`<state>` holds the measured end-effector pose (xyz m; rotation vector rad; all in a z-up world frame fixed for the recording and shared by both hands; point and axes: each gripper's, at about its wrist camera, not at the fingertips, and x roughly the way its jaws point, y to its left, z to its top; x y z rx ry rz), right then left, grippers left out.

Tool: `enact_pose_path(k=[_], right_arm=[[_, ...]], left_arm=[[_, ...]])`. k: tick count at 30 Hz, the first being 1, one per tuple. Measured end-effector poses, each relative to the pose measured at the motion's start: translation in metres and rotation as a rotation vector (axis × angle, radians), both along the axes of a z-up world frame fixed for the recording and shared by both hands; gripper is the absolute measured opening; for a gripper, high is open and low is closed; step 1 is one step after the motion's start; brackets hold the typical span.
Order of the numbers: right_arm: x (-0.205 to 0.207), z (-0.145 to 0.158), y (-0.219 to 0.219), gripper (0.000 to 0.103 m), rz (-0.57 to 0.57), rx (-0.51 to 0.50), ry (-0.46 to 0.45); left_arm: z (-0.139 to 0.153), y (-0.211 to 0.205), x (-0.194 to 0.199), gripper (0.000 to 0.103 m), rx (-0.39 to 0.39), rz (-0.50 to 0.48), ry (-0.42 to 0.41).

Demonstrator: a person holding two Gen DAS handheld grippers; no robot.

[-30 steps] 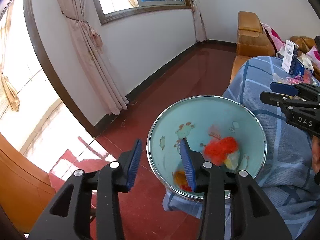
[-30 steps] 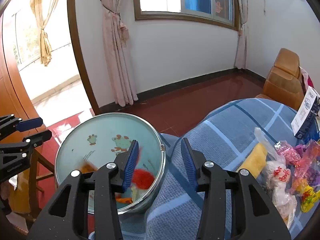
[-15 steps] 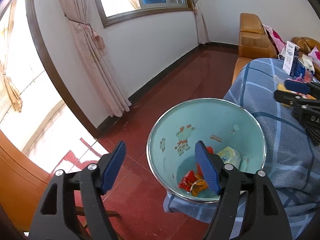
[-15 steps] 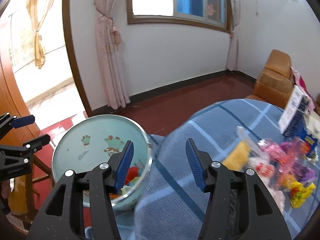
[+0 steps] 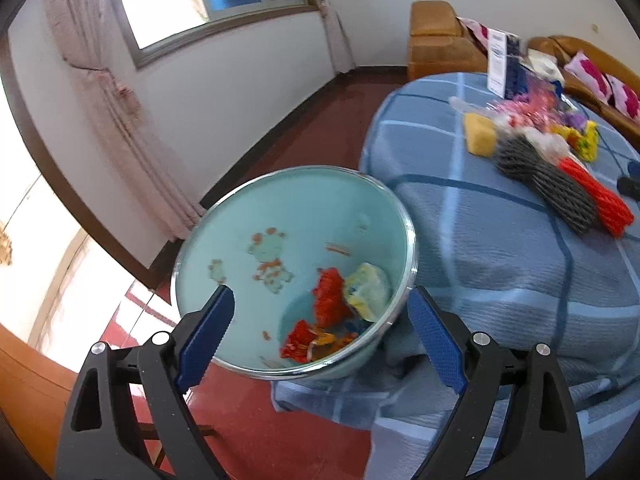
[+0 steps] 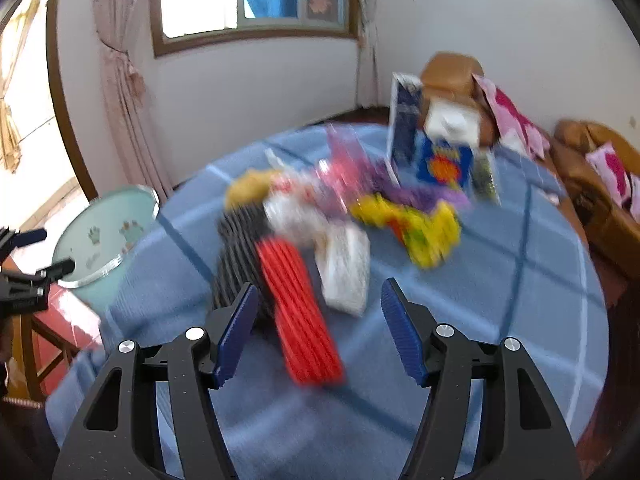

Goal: Collect trash
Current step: 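Return both tools to the table and grasp the black mesh net with the left gripper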

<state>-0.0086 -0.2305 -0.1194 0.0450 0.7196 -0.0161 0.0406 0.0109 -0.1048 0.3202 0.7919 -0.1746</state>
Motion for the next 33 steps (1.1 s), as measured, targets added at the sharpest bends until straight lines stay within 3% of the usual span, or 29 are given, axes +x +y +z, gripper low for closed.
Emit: enact_pose_path(k=[5, 8, 11, 15, 22, 30, 33], right_arm=[[-0.007, -0.016, -0.011, 0.062, -0.009, 0.026, 0.039], [-0.001, -0.021, -0.017, 0.05, -0.016, 0.041, 0.065], [0.001, -0.024, -0.026, 0.027, -0.035, 0.041, 0.074], [-0.001, -0.022, -0.04, 0.015, -0.06, 0.038, 0.069], [-0.016, -0.015, -0.067, 0.015, -0.138, 0.035, 0.034], [-0.045, -0.011, -0.103, 0.037, -0.25, 0.047, -0.009], [-0.054, -0.013, -0.112, 0.04, -0.27, 0.057, -0.014]], left_arm=[[0.001, -0.015, -0.004, 0.088, -0.008, -0.026, 0.007], [0.003, -0.027, -0.006, 0.089, -0.003, -0.049, 0.002], [0.004, -0.036, -0.005, 0.089, -0.004, -0.062, 0.001], [0.007, -0.048, -0.004, 0.089, -0.014, -0.081, 0.0], [0.018, -0.074, -0.007, 0.092, -0.043, -0.114, -0.015], [0.024, -0.137, -0.025, 0.097, -0.079, -0.193, -0.027], [0.015, -0.159, -0.029, 0.097, -0.061, -0.224, -0.009]])
